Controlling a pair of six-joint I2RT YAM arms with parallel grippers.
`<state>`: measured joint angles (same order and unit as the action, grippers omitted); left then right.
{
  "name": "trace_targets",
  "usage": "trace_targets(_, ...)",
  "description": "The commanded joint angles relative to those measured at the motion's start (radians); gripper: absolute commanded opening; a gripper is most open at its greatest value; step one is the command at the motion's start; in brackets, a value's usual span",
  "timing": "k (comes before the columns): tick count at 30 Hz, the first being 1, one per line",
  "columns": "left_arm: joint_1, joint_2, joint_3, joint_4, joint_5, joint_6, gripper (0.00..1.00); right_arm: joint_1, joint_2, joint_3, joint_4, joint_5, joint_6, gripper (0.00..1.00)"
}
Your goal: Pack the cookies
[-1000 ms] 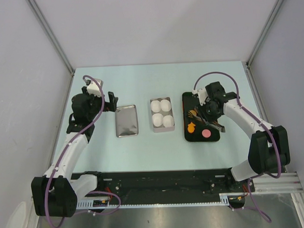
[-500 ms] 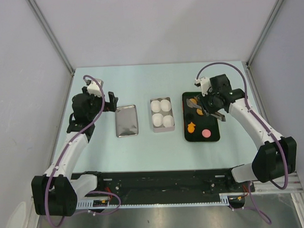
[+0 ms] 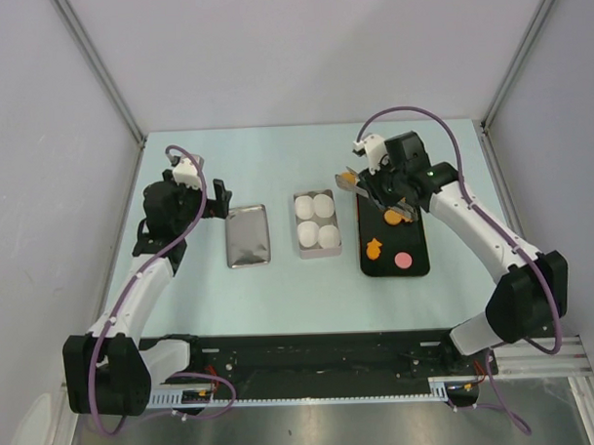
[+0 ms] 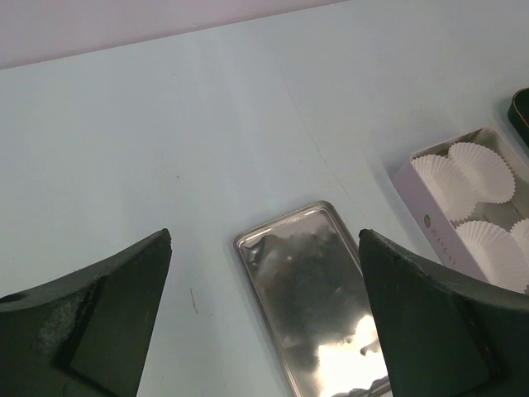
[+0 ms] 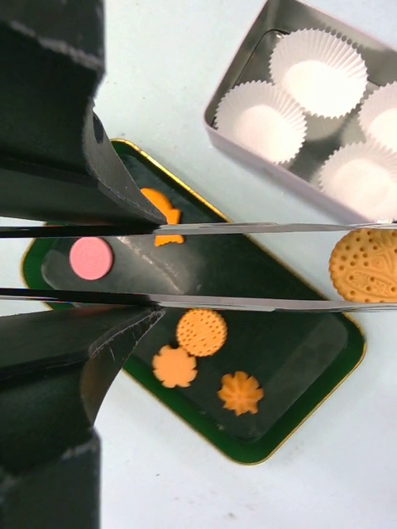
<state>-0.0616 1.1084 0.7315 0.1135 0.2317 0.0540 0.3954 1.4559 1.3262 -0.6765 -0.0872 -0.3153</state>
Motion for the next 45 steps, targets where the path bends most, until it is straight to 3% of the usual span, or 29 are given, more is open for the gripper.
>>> trace_targets(1, -0.004, -0.001, -0.003, 0.061, 0.006, 0.02, 1.0, 0.039, 0.04, 0.062, 0.077, -0.002, -0.002, 0.33)
trace_targets(19, -0.004, -0.012, -0.006, 0.057, -0.005, 0.023, 1.0, 0.123, 0.173, 0.077, 0.13, -0.011, -0.004, 0.33)
trace_targets(45, -0.006, -0.033, -0.021, 0.058, 0.001, 0.026, 1.0, 0.145, 0.218, 0.076, 0.086, 0.007, -0.013, 0.35)
